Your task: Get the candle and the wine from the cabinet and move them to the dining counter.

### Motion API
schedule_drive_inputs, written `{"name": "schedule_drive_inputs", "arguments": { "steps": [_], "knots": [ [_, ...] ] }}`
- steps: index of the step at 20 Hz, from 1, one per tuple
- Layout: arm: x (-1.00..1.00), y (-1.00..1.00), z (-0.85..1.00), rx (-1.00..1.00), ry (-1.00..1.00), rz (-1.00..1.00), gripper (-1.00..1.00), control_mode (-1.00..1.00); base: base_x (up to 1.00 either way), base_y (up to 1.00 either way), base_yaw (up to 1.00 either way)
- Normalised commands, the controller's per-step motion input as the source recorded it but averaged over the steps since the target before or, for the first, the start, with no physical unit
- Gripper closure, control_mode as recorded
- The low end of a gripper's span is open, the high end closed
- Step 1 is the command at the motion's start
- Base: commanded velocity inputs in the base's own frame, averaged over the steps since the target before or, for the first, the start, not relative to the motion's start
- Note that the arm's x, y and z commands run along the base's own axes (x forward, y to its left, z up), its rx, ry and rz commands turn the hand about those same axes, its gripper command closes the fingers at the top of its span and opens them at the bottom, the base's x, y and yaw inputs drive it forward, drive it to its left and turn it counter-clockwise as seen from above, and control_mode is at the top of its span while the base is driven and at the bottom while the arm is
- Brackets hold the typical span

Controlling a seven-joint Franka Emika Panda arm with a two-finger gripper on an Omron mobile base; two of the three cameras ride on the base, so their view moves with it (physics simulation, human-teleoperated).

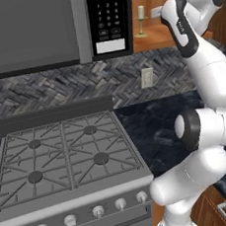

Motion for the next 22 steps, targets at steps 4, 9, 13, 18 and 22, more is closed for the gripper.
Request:
{"name": "schedule_drive_inputs", "arguments": {
  "steps": [4,9,13,18,22],
  "knots": [
    [0.27,0.02,0.0,0.0,0.0,0.0,-1.0,-1.0,0.0,0.0,0.0],
    [0.28,0.11,-0.01,0.0,0.0,0.0,-1.0,-1.0,0.0,0.0,0.0],
    [0.27,0.08,0.0,0.0,0.0,0.0,-1.0,-1.0,0.0,0.0,0.0],
    [0.32,0.09,0.0,0.0,0.0,0.0,-1.0,-1.0,0.0,0.0,0.0],
    [0.29,0.13,0.0,0.0,0.0,0.0,-1.0,-1.0,0.0,0.0,0.0]
  ]
}}
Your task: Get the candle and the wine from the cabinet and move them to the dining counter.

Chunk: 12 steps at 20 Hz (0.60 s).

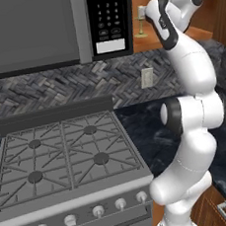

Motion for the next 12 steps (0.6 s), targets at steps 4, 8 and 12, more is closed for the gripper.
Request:
{"name": "schedule_drive_inputs", "arguments": {
  "steps": [4,8,12],
  "knots": [
    [0.27,0.07,0.0,0.0,0.0,0.0,-1.0,-1.0,0.0,0.0,0.0],
    [0.21,0.04,0.0,0.0,0.01,0.0,-1.0,-1.0,0.0,0.0,0.0],
    [0.13,0.02,0.0,0.0,0.03,0.0,-1.0,-1.0,0.0,0.0,0.0]
  ]
}}
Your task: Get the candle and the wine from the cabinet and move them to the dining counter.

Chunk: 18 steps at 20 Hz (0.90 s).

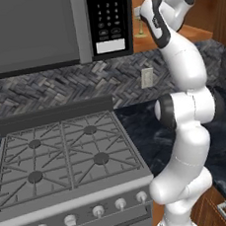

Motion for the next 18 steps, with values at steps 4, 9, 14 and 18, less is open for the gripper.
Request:
{"name": "schedule_drive_inputs", "arguments": {
  "steps": [4,9,14,18],
  "knots": [
    [0.05,0.04,0.0,0.0,0.02,0.0,-1.0,-1.0,0.0,0.0,0.0],
    [0.03,0.05,0.0,0.0,0.01,0.0,-1.0,-1.0,0.0,0.0,0.0],
    [0.07,0.05,0.0,0.0,0.0,0.0,-1.0,-1.0,0.0,0.0,0.0],
    [0.1,0.05,0.0,0.0,0.0,0.0,-1.0,-1.0,0.0,0.0,0.0]
  ]
}}
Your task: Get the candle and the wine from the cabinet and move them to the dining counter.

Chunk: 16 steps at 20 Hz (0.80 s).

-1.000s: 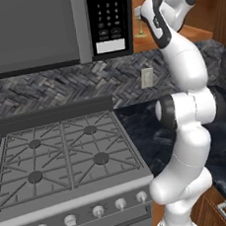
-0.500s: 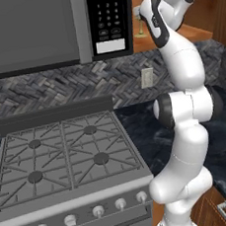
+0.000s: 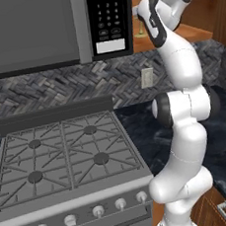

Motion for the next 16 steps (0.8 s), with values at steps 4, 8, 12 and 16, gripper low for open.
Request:
{"name": "schedule_drive_inputs", "arguments": {
  "steps": [4,8,12,16],
  "knots": [
    [0.09,0.01,0.0,0.0,0.0,0.0,-1.0,-1.0,0.0,0.0,0.0],
    [0.13,0.0,0.0,0.0,0.0,0.0,-1.0,-1.0,0.0,0.0,0.0],
    [0.22,0.01,0.0,0.0,0.0,0.0,-1.0,-1.0,0.0,0.0,0.0],
    [0.16,0.0,0.0,0.0,0.0,0.0,-1.0,-1.0,0.0,0.0,0.0]
  ]
}}
